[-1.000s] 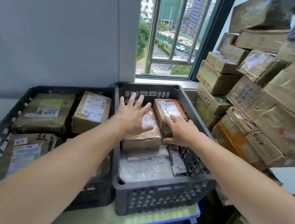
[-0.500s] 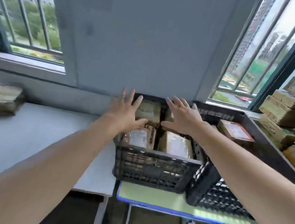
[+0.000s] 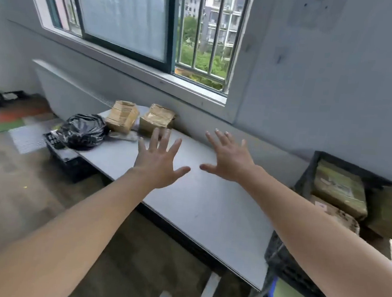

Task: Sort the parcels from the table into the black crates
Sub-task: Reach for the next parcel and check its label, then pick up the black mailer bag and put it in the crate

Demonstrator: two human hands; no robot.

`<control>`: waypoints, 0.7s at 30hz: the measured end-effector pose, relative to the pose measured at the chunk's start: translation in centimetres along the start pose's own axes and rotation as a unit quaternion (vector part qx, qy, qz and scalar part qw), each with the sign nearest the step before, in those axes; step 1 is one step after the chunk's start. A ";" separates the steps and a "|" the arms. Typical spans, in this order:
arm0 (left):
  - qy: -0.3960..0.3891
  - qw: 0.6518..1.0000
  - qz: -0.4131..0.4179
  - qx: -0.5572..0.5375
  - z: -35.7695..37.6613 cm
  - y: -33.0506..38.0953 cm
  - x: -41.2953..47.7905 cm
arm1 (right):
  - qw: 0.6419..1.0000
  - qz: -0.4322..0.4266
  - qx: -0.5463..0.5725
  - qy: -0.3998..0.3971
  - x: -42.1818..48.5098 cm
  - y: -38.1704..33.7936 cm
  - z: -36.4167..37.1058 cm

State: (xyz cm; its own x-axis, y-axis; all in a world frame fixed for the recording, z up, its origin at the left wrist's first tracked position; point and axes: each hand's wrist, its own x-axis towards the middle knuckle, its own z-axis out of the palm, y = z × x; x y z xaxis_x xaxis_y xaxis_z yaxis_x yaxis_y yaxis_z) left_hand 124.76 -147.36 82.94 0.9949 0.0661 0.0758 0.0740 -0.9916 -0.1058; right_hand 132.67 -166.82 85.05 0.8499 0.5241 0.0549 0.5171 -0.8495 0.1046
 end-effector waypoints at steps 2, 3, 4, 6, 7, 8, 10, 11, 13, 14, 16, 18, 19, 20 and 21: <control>-0.011 1.000 -0.024 0.009 1.6 -3.6 1.3 | 1.000 -0.023 0.011 -0.003 3.7 -2.5 1.1; -0.017 0.999 -0.036 0.015 2.4 -5.4 2.1 | 0.999 -0.032 0.019 -0.004 5.6 -3.6 1.7; -0.023 0.998 -0.048 0.019 3.0 -7.1 3.1 | 0.999 -0.041 0.029 -0.005 7.6 -4.6 2.2; -0.032 0.996 -0.072 0.029 4.3 -10.5 5.4 | 0.997 -0.059 0.044 -0.003 11.8 -6.4 3.3; -0.035 0.995 -0.081 0.036 4.8 -12.2 6.7 | 0.997 -0.067 0.049 -0.001 14.0 -7.2 3.9; -0.039 0.994 -0.089 0.040 5.4 -13.8 7.9 | 0.996 -0.073 0.054 0.001 16.2 -8.0 4.4; -0.052 0.993 -0.104 0.035 6.4 -16.9 10.4 | 0.994 -0.084 0.065 0.002 20.5 -9.6 5.5; -0.062 0.991 -0.114 0.031 6.9 -18.4 11.6 | 0.993 -0.092 0.071 0.001 22.5 -10.5 6.1; -0.082 0.987 -0.133 0.031 8.0 -21.4 13.7 | 0.990 -0.110 0.086 -0.001 26.4 -12.1 7.2; -0.090 0.985 -0.142 0.030 8.6 -22.7 14.6 | 0.988 -0.118 0.096 -0.004 28.1 -13.0 7.7; -0.103 0.981 -0.161 0.021 9.8 -25.3 16.1 | 0.986 -0.129 0.106 -0.012 31.2 -14.8 8.8; -0.119 0.977 -0.175 0.015 11.2 -27.7 17.1 | 0.983 -0.141 0.110 -0.030 33.6 -16.8 9.9; -0.129 0.975 -0.180 0.014 11.9 -28.8 17.4 | 0.982 -0.147 0.113 -0.043 34.6 -17.9 10.5; -0.137 0.973 -0.186 0.012 12.6 -30.0 17.7 | 0.980 -0.154 0.114 -0.053 35.5 -19.0 11.2; -0.143 0.971 -0.192 0.008 13.3 -31.3 18.0 | 0.979 -0.161 0.113 -0.060 36.4 -20.2 11.8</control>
State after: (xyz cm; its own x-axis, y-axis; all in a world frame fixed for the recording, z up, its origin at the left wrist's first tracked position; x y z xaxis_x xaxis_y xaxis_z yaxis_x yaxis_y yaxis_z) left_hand 141.26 -113.69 74.42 0.8716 0.4616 -0.1653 0.4426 -0.8858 -0.1398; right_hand 154.41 -131.29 73.24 0.6383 0.7672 -0.0635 0.7575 -0.6406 -0.1255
